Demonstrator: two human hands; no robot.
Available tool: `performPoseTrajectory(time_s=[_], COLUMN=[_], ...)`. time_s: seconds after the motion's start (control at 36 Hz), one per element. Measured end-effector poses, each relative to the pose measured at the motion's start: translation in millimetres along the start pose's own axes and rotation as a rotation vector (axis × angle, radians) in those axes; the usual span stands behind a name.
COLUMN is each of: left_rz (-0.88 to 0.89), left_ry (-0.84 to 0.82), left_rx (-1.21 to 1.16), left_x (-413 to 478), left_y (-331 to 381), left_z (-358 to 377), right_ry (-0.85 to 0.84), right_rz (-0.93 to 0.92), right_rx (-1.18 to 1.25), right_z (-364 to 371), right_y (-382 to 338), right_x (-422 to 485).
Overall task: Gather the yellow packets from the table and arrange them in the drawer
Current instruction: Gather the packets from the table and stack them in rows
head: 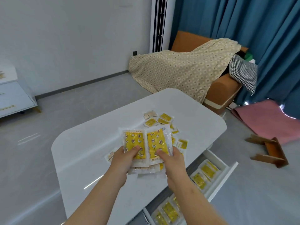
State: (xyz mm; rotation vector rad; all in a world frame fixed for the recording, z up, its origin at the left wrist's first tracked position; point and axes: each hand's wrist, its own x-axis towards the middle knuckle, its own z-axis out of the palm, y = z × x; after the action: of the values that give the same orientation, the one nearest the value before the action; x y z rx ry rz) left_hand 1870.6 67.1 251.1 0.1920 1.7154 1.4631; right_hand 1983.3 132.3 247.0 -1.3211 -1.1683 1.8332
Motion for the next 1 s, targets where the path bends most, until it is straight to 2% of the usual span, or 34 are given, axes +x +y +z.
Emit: performPoseTrajectory(time_s=[0.17, 0.5, 0.67, 0.86, 0.97, 1.0], left_rz=[0.008, -0.121, -0.180, -0.219, -0.265, -0.282], left_ry=[0.068, 0.255, 0.308, 0.356, 0.307, 0.306], left_rx=[-0.034, -0.232, -0.209, -0.209, -0.136, -0.158], left_x=[12.7, 23.3, 34.1, 69.1, 77.9, 95.2], left_y=[-12.2, -78.5, -122.5, -209.7, -238.9, -279.5], left_z=[73.5, 199.2, 218.1, 224.5, 221.3, 219.1], right_ry=[-0.075, -0.230, -0.301, -0.386, -0.410, -0.454], right_rz=[-0.011, 0.131, 0.196, 0.262, 0.265, 0.280], right_rx=[-0.069, -0.302, -0.381, -0.479, -0.561, -0.600], right_z=[-61.9, -172.1, -202.6, -229.9, -238.3, -237.9], right_y=[-14.3, -13.9, 19.3, 89.4, 109.8, 148.1], right_x=[49.1, 134.7, 163.0, 200.0, 216.2, 230.2])
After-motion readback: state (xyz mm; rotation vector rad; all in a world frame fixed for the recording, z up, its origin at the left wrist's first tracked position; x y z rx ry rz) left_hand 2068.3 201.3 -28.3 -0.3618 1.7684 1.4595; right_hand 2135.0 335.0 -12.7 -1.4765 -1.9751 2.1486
